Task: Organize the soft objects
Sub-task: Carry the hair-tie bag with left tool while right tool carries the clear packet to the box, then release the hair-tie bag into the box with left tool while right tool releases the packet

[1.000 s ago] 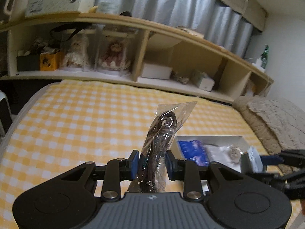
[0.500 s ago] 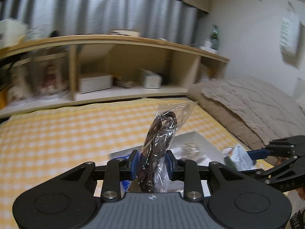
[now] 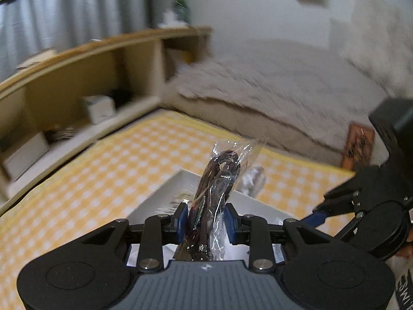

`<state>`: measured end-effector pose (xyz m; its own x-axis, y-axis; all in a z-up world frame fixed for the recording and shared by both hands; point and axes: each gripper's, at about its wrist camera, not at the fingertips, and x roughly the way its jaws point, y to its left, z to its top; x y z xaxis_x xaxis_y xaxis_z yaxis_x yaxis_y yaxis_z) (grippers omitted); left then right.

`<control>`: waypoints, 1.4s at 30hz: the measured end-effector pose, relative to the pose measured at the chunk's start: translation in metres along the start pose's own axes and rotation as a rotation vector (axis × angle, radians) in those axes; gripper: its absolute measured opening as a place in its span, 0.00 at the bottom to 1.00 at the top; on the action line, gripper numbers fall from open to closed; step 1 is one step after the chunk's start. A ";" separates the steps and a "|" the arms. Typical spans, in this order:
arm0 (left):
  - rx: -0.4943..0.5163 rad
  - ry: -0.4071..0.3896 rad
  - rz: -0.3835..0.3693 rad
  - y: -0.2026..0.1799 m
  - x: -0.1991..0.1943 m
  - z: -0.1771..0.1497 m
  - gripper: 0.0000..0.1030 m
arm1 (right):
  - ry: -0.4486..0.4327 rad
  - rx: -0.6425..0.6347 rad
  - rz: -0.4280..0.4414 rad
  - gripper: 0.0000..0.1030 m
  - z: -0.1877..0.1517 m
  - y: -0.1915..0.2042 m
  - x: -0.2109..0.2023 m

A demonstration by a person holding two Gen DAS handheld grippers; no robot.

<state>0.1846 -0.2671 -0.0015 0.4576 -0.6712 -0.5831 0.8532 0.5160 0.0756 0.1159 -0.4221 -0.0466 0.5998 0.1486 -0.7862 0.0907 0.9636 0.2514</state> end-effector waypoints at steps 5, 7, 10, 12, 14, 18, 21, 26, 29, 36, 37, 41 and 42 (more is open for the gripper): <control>0.093 0.125 -0.096 -0.011 0.049 0.008 0.31 | 0.052 0.012 -0.001 0.64 0.002 -0.008 0.016; 0.133 0.181 -0.123 -0.014 0.067 0.007 0.31 | 0.077 -0.006 -0.004 0.64 0.002 -0.007 0.021; 0.165 0.237 -0.155 -0.012 0.089 0.010 0.31 | 0.110 -0.038 -0.027 0.64 0.002 -0.005 0.027; 0.174 0.265 -0.185 -0.011 0.100 0.012 0.31 | 0.120 -0.034 -0.022 0.63 0.004 -0.007 0.029; 0.210 0.296 -0.214 -0.014 0.111 0.014 0.33 | 0.116 -0.042 -0.035 0.63 0.005 -0.007 0.029; 0.234 0.321 -0.181 -0.016 0.123 0.011 0.68 | 0.131 -0.042 -0.052 0.66 0.010 -0.013 0.037; 0.167 0.310 -0.169 -0.009 0.125 0.010 0.70 | 0.153 -0.023 -0.070 0.82 0.009 -0.016 0.043; 0.120 0.306 -0.157 -0.002 0.122 0.005 0.71 | 0.165 0.003 -0.067 0.84 0.009 -0.019 0.045; 0.106 0.300 -0.151 0.000 0.114 0.003 0.72 | 0.157 0.006 -0.066 0.84 0.010 -0.017 0.041; 0.070 0.264 -0.135 0.006 0.087 0.006 0.74 | 0.126 -0.005 -0.071 0.85 0.012 -0.005 0.024; 0.068 0.258 -0.134 0.006 0.082 0.007 0.74 | 0.122 -0.004 -0.068 0.85 0.013 -0.004 0.021; 0.045 0.241 -0.113 0.008 0.058 0.010 0.74 | 0.089 -0.021 -0.070 0.85 0.015 0.006 0.004; 0.029 0.232 -0.101 0.010 0.051 0.010 0.74 | 0.079 -0.025 -0.070 0.85 0.015 0.008 0.000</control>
<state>0.2189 -0.3021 -0.0224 0.3026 -0.5770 -0.7586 0.9003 0.4344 0.0287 0.1283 -0.4183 -0.0359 0.5284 0.0971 -0.8434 0.1095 0.9774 0.1811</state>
